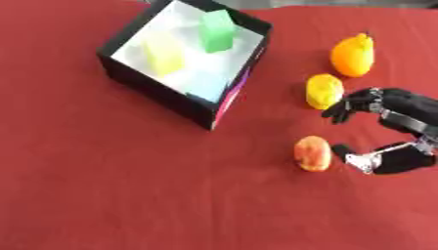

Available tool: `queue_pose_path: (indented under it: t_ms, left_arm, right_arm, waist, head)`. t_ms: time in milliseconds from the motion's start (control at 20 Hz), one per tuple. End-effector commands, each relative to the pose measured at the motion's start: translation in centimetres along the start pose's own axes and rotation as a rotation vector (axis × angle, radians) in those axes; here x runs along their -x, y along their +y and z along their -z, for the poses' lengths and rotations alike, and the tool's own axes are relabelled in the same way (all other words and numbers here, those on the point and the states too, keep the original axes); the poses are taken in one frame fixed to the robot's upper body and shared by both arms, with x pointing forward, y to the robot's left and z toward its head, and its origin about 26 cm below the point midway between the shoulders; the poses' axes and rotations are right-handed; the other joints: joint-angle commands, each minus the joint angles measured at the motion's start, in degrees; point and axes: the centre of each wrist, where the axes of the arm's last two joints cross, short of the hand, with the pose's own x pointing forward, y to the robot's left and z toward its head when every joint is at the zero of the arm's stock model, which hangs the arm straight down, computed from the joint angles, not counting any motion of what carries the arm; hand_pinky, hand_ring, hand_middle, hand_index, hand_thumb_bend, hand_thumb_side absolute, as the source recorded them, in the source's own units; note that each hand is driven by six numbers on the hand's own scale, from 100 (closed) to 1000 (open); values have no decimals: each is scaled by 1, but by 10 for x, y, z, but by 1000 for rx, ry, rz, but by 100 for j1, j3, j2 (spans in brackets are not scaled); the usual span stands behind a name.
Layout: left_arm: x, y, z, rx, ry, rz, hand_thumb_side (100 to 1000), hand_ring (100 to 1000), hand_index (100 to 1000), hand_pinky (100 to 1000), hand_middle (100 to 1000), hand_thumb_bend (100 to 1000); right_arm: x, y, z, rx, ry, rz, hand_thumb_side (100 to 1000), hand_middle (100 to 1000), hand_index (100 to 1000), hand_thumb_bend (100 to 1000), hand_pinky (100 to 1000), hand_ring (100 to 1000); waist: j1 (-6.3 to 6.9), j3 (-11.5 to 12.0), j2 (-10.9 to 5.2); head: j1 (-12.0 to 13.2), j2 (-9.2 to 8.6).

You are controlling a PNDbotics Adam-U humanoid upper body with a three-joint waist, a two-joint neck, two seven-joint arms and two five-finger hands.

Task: Pick up objects on the table and place them in the box.

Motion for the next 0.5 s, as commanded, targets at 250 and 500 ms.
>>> queue_pose_path:
  t_ms: [250, 500]
  left_arm:
    - [-4, 3, 2, -9, -4, 6, 591, 731, 783, 781, 688, 255]
    - [-2, 3, 1, -13, 5, 6, 591, 729, 780, 780, 683, 253]
  right_arm:
    - [-8, -4, 3, -13, -26, -55, 392, 647, 859, 402, 761, 755]
    - [-9, -5, 5, -23, -42, -64, 400, 651, 860, 420, 763, 754]
  waist:
    - [7, 4, -111]
    - [-7, 5, -96]
  head:
    - [-55, 40]
    - [-65, 61]
